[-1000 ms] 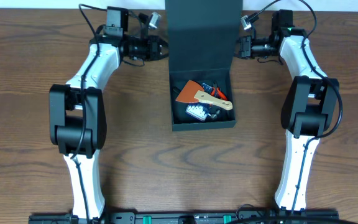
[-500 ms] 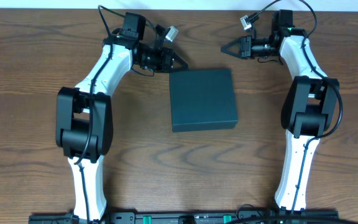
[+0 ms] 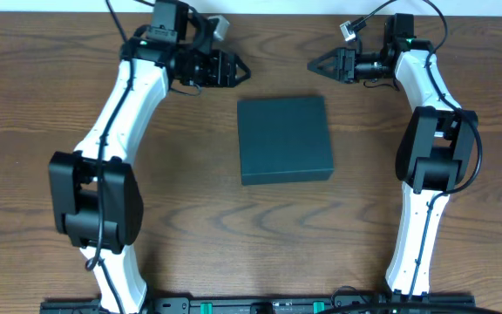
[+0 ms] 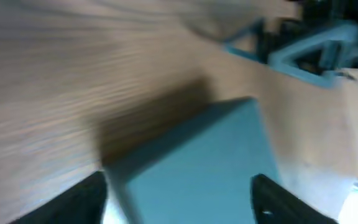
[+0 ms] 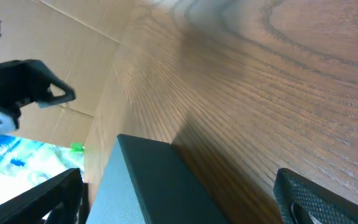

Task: Pack container
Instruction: 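Move the left gripper over the closed lid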

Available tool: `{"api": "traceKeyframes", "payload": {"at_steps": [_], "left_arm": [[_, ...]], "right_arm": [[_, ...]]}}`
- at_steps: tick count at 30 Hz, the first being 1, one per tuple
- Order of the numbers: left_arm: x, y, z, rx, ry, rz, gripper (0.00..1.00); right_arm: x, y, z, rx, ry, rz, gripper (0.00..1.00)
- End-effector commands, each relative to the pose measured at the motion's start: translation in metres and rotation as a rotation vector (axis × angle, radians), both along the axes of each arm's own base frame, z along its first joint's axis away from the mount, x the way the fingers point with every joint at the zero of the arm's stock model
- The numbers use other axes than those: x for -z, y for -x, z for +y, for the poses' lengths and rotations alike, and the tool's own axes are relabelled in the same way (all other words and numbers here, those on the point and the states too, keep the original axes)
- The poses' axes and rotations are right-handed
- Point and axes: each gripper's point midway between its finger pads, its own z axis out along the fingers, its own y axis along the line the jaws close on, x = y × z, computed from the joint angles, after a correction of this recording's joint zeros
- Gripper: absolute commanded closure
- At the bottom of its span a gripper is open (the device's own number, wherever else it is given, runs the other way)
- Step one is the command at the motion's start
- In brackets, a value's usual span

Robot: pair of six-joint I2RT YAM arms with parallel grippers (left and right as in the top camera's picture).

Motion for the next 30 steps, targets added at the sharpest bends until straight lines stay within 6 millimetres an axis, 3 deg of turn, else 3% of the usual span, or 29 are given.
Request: {"api": "traceKeyframes", "payload": {"at_steps": [1, 3, 7, 10, 14, 20, 27, 30], "left_arm": [[-0.004, -0.008, 0.042, -0.259, -0.134, 0.053, 0.21], [-0.002, 0.002, 0.042, -0.263, -0.149, 0.096, 0.26], [0.006, 0.026, 0.025, -0.214, -0.178, 0.165, 0.76], [0.008, 0.041, -0.002, -0.157, -0.186, 0.18, 0.94], [0.009, 0.057, -0.043, -0.079, -0.233, 0.133, 0.94], [0.017, 0.082, -0.083, -0.027, -0.384, 0.047, 0.94], [0.023, 0.104, -0.104, -0.001, -0.418, 0.06, 0.94], [0.033, 0.104, -0.104, -0.004, -0.43, 0.08, 0.94]], "right_arm": [[-0.005, -0.007, -0.011, 0.051, 0.011, 0.043, 0.01], [0.0, -0.009, -0.017, 0.077, 0.034, 0.071, 0.01], [0.005, -0.009, -0.029, 0.109, 0.08, 0.097, 0.01], [0.006, -0.007, -0.033, 0.119, 0.093, 0.111, 0.01], [0.01, -0.004, -0.034, 0.125, 0.114, 0.133, 0.01], [0.019, 0.003, -0.037, 0.127, 0.161, 0.171, 0.01], [0.039, 0.017, -0.057, 0.149, 0.364, 0.231, 0.01], [0.031, 0.019, -0.064, 0.153, 0.426, 0.2, 0.01]]}}
